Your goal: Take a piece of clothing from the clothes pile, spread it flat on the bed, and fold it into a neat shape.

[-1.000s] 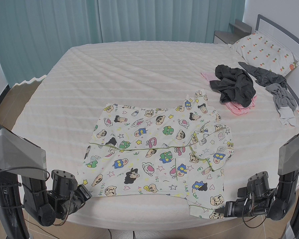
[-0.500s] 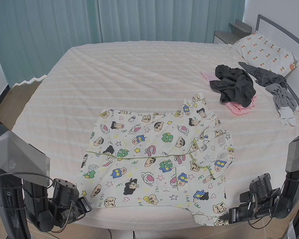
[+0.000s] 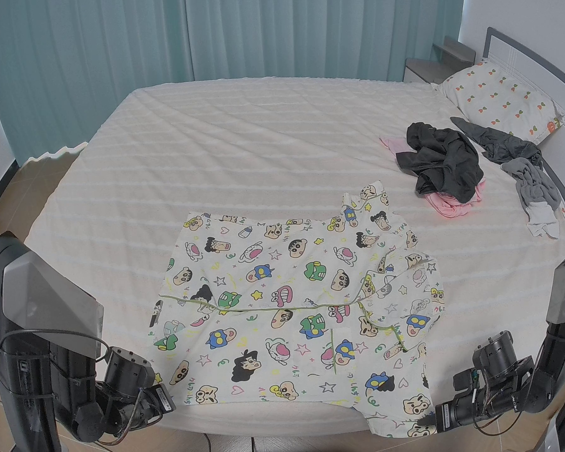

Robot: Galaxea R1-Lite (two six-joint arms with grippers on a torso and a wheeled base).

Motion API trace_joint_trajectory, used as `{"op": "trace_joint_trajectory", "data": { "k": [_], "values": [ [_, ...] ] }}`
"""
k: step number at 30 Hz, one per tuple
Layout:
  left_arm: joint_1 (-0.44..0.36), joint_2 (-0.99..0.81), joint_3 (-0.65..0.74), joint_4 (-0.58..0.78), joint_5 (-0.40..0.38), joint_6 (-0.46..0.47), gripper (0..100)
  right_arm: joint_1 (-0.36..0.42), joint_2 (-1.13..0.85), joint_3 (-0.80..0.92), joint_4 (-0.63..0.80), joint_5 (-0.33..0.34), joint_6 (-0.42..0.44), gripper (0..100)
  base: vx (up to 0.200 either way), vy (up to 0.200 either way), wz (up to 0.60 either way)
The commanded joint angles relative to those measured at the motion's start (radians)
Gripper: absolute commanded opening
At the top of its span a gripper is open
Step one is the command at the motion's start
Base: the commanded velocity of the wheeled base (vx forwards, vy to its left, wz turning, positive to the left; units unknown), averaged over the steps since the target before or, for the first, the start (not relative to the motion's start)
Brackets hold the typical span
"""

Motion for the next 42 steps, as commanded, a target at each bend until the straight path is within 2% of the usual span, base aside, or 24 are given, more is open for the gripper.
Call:
{"op": "trace_joint_trajectory", "data": {
  "k": [1,5,9,10,12,17,22,26,30,34,38,41,42],
  "values": [
    [-0.003,-0.013,-0.010,-0.023,0.000,-0.005,0,-0.016,-0.052,0.017,-0.023,0.014,0.007,0,0.000,0.000,0.00],
    [0.000,-0.070,-0.045,-0.054,0.006,-0.008,0,-0.071,-0.144,0.013,-0.064,0.068,0.026,0,0.000,0.000,0.00],
    [0.010,-0.121,-0.085,-0.054,0.012,-0.024,0,-0.108,-0.170,-0.013,-0.087,0.079,0.056,0,0.000,0.000,0.00],
    [0.010,-0.147,-0.130,-0.051,0.012,-0.057,0,-0.131,-0.168,-0.046,-0.112,0.082,0.089,0,0.000,0.000,0.00],
    [0.013,-0.147,-0.166,-0.051,0.012,-0.068,0,-0.136,-0.162,-0.061,-0.128,0.082,0.108,0,0.000,0.000,0.00],
    [0.069,-0.135,-0.308,-0.042,0.012,-0.067,0,-0.171,-0.142,-0.135,-0.204,0.082,0.182,0,0.000,0.000,0.00],
    [0.120,-0.102,-0.447,0.021,0.012,-0.067,0,-0.186,-0.096,-0.219,-0.250,0.080,0.250,0,0.000,0.000,0.00],
    [0.126,-0.069,-0.527,0.087,0.011,-0.068,0,-0.188,-0.043,-0.259,-0.303,0.079,0.270,0,0.000,0.000,0.00],
    [0.126,-0.021,-0.613,0.118,0.008,-0.068,0,-0.188,0.023,-0.273,-0.391,0.080,0.273,0,0.000,0.000,0.00],
    [0.126,0.033,-0.726,0.173,0.006,-0.070,0,-0.188,0.117,-0.280,-0.546,0.076,0.274,0,0.000,0.000,0.00],
    [0.126,0.057,-0.766,0.191,0.006,-0.073,0,-0.188,0.175,-0.280,-0.650,0.073,0.291,0,0.000,0.000,0.00],
    [0.128,0.069,-0.782,0.191,0.006,-0.074,0,-0.188,0.191,-0.296,-0.668,0.073,0.319,0,0.000,0.000,0.00],
    [0.129,0.074,-0.785,0.191,0.006,-0.076,100,-0.188,0.194,-0.308,-0.667,0.073,0.328,100,0.000,0.000,0.00]
  ]
}}
